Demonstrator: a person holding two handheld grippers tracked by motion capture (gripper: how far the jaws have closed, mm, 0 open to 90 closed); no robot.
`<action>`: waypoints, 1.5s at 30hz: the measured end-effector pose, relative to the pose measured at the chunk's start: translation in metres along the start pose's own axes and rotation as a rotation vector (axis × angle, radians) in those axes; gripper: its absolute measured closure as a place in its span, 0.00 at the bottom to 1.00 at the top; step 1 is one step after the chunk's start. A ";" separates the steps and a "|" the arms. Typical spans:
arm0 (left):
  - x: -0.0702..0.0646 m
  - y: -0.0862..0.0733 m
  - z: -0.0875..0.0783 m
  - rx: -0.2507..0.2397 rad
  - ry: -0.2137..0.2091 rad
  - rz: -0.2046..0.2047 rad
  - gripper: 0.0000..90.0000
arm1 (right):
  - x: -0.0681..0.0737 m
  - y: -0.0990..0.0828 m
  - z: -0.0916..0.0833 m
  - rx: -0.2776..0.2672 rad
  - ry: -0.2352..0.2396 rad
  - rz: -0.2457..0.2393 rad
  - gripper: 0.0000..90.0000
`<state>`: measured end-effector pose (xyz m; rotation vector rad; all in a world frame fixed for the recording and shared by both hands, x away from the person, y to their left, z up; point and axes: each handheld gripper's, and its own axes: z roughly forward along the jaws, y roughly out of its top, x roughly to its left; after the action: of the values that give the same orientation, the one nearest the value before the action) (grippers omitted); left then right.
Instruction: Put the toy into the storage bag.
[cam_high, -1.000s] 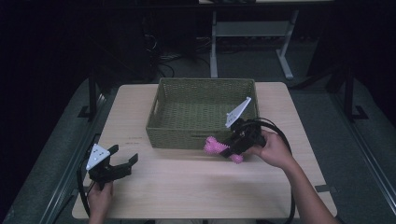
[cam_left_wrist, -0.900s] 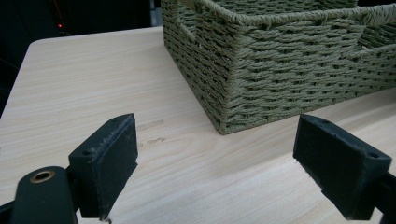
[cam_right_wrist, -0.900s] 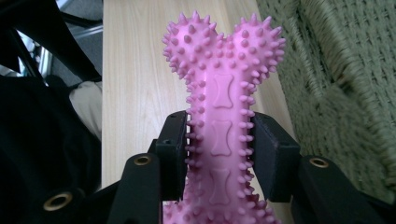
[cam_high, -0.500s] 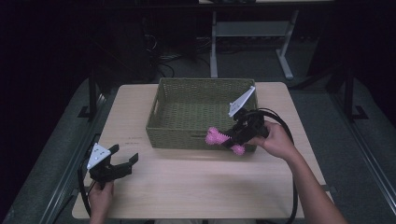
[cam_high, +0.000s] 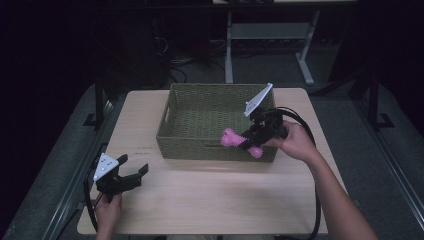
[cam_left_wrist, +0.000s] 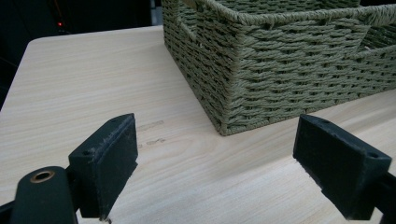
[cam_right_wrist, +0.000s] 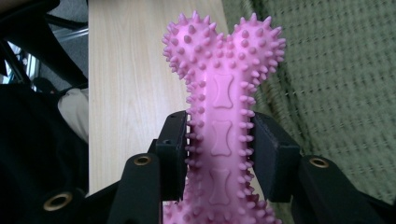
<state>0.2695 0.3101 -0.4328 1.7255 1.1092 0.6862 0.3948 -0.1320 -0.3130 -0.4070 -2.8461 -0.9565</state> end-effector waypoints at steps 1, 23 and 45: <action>0.000 0.000 0.000 0.002 -0.003 0.003 0.15 | -0.002 0.001 -0.001 0.003 0.003 0.004 0.64; 0.001 0.000 -0.001 0.002 0.000 0.003 0.15 | -0.033 0.026 -0.017 0.028 -0.043 0.019 0.64; 0.001 0.000 -0.001 0.003 -0.001 0.003 0.15 | -0.071 0.014 -0.003 0.033 -0.048 0.109 0.64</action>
<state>0.2694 0.3116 -0.4327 1.7301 1.1082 0.6859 0.4669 -0.1384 -0.3156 -0.5828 -2.8436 -0.8911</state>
